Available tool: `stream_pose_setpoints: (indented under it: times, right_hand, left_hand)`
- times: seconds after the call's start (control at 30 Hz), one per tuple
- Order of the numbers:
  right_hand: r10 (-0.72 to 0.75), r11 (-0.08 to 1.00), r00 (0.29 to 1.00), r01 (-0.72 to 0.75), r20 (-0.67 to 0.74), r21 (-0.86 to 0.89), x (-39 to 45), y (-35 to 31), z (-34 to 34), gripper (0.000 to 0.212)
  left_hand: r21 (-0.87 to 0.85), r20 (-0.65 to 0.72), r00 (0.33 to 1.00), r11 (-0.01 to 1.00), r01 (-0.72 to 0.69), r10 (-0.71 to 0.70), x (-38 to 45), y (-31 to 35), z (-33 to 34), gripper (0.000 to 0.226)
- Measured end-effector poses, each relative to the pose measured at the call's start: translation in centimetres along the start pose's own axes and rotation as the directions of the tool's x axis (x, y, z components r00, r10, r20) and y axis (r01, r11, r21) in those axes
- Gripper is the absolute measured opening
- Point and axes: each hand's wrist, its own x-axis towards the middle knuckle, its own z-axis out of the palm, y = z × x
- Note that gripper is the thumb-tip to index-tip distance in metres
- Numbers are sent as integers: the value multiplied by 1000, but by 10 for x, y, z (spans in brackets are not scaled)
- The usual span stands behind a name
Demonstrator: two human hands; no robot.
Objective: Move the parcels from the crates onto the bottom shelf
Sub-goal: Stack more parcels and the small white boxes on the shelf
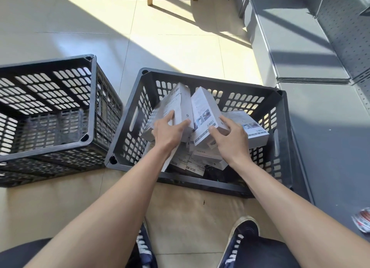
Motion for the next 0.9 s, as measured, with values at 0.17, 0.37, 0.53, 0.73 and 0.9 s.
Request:
stream_pose_setpoints:
  times: [0.17, 0.37, 0.53, 0.73, 0.9]
  right_hand:
    - [-40, 999, 998, 40, -51, 8, -12, -2, 1, 57]
    - [-93, 995, 988, 88, -121, -42, -22, -2, 4, 59]
    - [-297, 928, 944, 250, -144, -276, -23, 1, 7, 70]
    - [-459, 737, 888, 386, 8, -555, -27, 13, 13, 85]
    - [-507, 621, 849, 478, 147, -621, -28, 23, 16, 79]
  left_hand:
    - [46, -21, 998, 998, -51, 52, -8, -1, -3, 85]
    - [80, -31, 994, 992, -102, 105, -18, -8, -15, 83]
    - [261, -79, 984, 956, -136, 161, -24, -13, -22, 67]
    - [377, -105, 972, 913, -156, 209, -19, -24, -29, 65]
    - [472, -64, 971, 865, -172, 228, -21, -25, -30, 64]
